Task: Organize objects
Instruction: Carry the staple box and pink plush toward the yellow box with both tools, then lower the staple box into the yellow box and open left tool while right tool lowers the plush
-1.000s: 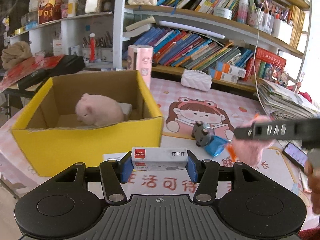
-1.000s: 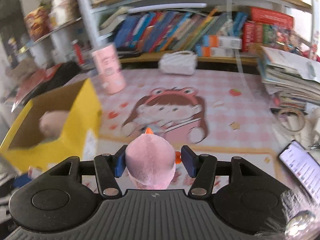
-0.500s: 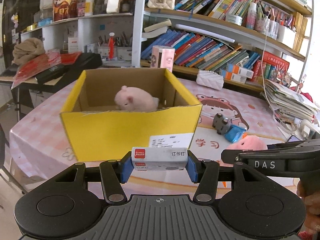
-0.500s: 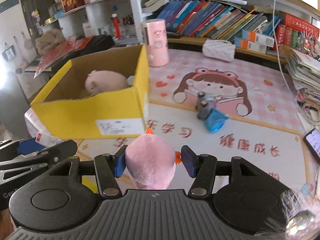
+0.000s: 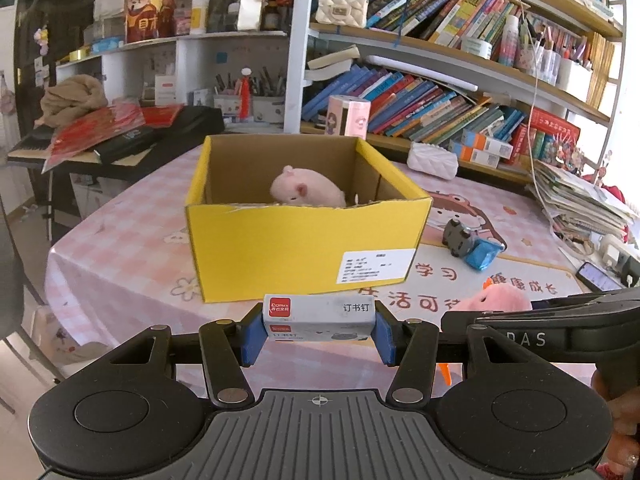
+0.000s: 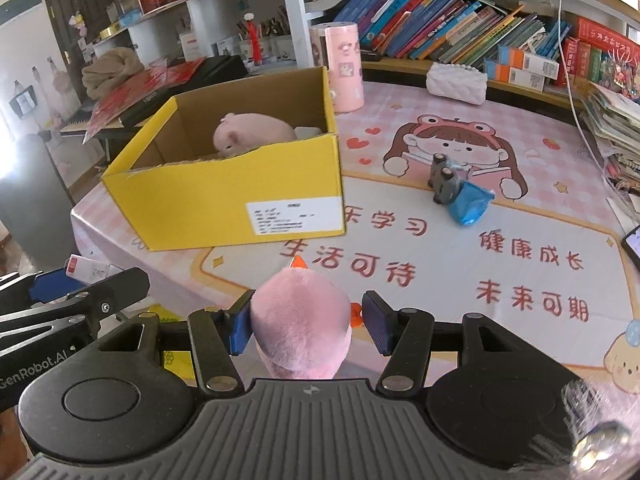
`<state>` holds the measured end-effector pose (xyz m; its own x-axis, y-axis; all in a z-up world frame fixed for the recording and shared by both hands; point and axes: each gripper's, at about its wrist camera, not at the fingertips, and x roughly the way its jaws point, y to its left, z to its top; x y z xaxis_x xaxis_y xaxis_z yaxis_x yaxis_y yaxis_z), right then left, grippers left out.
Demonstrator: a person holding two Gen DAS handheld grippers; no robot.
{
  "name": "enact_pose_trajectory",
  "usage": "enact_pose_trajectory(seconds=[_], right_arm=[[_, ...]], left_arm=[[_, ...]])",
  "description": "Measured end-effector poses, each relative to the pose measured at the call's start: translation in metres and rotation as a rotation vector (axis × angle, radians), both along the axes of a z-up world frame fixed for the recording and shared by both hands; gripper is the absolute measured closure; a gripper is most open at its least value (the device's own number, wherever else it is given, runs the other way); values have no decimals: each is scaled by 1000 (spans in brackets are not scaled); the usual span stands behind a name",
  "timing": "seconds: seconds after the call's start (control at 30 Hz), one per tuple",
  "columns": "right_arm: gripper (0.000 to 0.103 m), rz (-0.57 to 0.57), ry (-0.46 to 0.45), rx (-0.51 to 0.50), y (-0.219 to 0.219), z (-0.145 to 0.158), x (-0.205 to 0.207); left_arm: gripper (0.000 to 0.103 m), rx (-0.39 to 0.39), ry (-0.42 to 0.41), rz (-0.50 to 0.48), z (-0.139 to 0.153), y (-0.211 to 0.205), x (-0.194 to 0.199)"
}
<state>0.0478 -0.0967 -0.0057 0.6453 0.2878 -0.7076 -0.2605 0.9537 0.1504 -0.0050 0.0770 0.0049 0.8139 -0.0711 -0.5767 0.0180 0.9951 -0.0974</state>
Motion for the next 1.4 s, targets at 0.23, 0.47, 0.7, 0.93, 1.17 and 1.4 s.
enact_pose_trajectory(seconds=[0.23,0.47,0.7,0.93,1.17,1.4], right_arm=[[49,10,3,1,14,-2,-12],[49,4,2,6,24,-3,-21],[49,-10,1,7,30,-3,-27],[49,-13,-7,2,32,1,-29],[49,-30,-68,10,31,15,-23],[49,-19,-153,15,31,36,-5]], left_arm=[[51,2,-4,5,0,13,-12],[51,7,-8,-1,0,21,-18],[51,8,-16,-11,0,27,-22],[51,7,-36,-16,4,30,-22],[51,13,-66,-16,13,31,-17],[51,22,-110,-8,24,32,1]])
